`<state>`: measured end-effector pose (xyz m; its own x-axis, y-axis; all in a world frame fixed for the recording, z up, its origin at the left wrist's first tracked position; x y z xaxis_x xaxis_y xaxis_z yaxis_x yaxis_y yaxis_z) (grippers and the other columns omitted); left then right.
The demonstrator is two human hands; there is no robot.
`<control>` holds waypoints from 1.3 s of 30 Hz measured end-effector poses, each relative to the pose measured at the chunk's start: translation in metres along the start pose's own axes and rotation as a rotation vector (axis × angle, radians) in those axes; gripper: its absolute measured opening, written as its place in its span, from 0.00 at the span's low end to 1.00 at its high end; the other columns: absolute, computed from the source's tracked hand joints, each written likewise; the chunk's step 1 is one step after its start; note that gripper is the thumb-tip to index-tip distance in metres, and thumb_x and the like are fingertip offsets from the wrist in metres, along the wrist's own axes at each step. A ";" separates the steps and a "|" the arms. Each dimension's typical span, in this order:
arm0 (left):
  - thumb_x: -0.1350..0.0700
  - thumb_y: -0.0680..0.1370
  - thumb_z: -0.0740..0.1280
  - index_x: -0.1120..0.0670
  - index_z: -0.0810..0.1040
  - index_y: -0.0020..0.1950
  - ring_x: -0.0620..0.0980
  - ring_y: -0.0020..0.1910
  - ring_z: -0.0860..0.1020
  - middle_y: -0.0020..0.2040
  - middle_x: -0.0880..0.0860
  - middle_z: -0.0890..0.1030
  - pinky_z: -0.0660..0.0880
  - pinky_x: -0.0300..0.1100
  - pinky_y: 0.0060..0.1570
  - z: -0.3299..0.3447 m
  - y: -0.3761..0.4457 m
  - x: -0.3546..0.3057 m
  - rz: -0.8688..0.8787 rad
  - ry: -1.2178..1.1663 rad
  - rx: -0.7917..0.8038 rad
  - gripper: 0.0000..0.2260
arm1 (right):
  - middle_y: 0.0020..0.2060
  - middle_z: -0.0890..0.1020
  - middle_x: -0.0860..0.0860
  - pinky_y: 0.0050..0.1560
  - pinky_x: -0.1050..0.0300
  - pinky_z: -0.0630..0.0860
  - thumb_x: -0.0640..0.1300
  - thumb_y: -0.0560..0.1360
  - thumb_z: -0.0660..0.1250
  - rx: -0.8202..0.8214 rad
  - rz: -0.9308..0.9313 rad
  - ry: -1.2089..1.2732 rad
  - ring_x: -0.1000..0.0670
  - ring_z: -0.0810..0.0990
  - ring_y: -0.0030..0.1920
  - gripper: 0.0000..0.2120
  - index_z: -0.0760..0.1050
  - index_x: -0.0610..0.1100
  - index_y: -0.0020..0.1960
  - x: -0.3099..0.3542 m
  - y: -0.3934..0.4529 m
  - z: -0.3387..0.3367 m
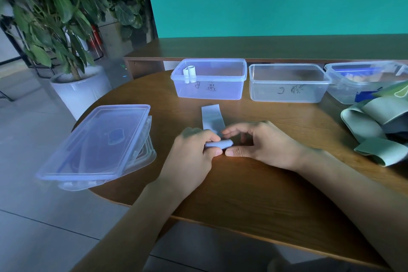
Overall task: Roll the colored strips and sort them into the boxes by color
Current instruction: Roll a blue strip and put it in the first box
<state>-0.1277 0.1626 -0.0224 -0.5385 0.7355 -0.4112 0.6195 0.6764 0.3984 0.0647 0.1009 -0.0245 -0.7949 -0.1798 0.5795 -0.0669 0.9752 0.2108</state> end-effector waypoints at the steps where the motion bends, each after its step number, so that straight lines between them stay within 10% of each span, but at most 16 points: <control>1: 0.53 0.80 0.69 0.48 0.83 0.60 0.40 0.47 0.72 0.55 0.46 0.82 0.60 0.17 0.46 0.000 0.000 0.000 0.001 -0.001 0.004 0.10 | 0.55 0.82 0.67 0.48 0.72 0.70 0.53 0.73 0.76 -0.003 -0.002 0.004 0.64 0.77 0.47 0.22 0.78 0.56 0.66 0.000 0.000 0.000; 13: 0.52 0.81 0.66 0.50 0.82 0.61 0.43 0.52 0.73 0.58 0.49 0.79 0.63 0.29 0.48 0.004 0.007 0.001 -0.022 0.059 0.021 0.11 | 0.42 0.81 0.65 0.41 0.65 0.73 0.54 0.77 0.71 -0.024 -0.038 0.003 0.57 0.79 0.43 0.08 0.81 0.54 0.54 0.000 0.002 0.002; 18: 0.52 0.80 0.68 0.47 0.80 0.55 0.46 0.50 0.78 0.51 0.46 0.82 0.73 0.39 0.49 0.003 0.007 0.003 -0.034 0.028 -0.039 0.04 | 0.46 0.84 0.57 0.51 0.48 0.78 0.60 0.78 0.67 -0.047 -0.023 -0.043 0.53 0.83 0.46 0.12 0.81 0.54 0.54 -0.004 0.007 0.004; 25: 0.52 0.81 0.68 0.52 0.84 0.51 0.47 0.45 0.76 0.48 0.50 0.79 0.76 0.44 0.46 0.005 0.016 0.003 -0.044 0.040 -0.068 0.06 | 0.52 0.82 0.52 0.54 0.56 0.76 0.54 0.80 0.66 -0.211 -0.161 -0.199 0.56 0.79 0.50 0.14 0.83 0.45 0.56 0.000 0.007 0.008; 39: 0.50 0.83 0.63 0.48 0.82 0.58 0.40 0.50 0.72 0.55 0.46 0.82 0.58 0.22 0.45 0.005 0.018 0.006 -0.015 0.062 -0.099 0.10 | 0.53 0.81 0.55 0.57 0.57 0.77 0.51 0.80 0.68 -0.166 -0.146 -0.160 0.56 0.79 0.52 0.12 0.83 0.48 0.59 -0.009 0.018 0.006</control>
<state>-0.1164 0.1789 -0.0218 -0.5835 0.7242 -0.3675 0.5532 0.6857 0.4730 0.0664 0.1210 -0.0307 -0.8703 -0.2813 0.4042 -0.0987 0.9037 0.4166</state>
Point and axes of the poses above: each hand's wrist, its own y-axis towards the middle knuckle, its own z-axis out of the palm, x = y × z, the point moved 2 cm from there along y, towards the middle knuckle
